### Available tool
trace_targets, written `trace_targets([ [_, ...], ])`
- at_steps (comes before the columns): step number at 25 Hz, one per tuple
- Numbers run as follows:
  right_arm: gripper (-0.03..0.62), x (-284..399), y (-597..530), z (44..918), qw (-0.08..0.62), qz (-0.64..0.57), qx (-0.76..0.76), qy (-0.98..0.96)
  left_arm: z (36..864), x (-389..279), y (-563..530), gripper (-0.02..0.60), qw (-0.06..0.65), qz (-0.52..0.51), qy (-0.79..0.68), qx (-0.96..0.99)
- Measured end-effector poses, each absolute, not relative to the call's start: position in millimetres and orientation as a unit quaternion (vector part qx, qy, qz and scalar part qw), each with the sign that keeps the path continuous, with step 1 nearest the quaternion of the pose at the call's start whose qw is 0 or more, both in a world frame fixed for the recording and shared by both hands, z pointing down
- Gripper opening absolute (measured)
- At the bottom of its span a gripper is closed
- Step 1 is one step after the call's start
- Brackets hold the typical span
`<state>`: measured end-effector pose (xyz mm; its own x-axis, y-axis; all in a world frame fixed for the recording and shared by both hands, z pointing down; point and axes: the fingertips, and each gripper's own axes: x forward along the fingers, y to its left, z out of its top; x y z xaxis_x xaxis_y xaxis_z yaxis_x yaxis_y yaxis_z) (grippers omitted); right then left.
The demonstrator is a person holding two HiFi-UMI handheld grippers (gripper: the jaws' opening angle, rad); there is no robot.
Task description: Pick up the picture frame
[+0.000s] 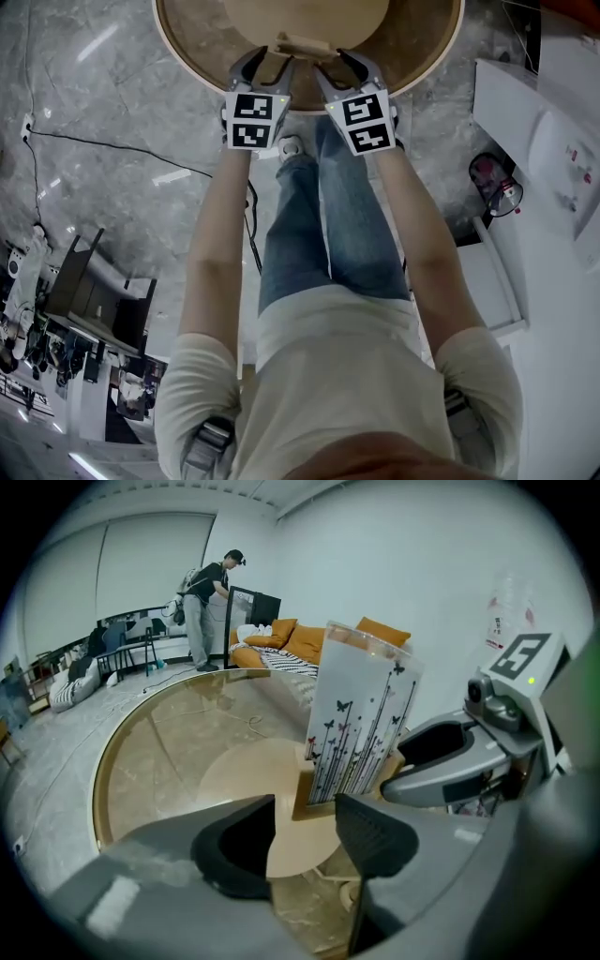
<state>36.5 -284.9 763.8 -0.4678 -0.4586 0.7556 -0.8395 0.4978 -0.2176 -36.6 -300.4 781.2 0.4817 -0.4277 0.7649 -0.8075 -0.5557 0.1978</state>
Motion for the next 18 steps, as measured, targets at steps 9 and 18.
trace_targets([
  [9,0.184,30.6,-299.0,786.0,0.327,0.299,0.396,-0.804,791.3,-27.9,-309.0,0.199,0.272,0.339,-0.35,0.83],
  [18,0.186,33.3,-297.3,784.7,0.329,0.297,0.407,-0.799,792.8,-20.9,-303.9,0.192,0.29,0.332,-0.352,0.826],
])
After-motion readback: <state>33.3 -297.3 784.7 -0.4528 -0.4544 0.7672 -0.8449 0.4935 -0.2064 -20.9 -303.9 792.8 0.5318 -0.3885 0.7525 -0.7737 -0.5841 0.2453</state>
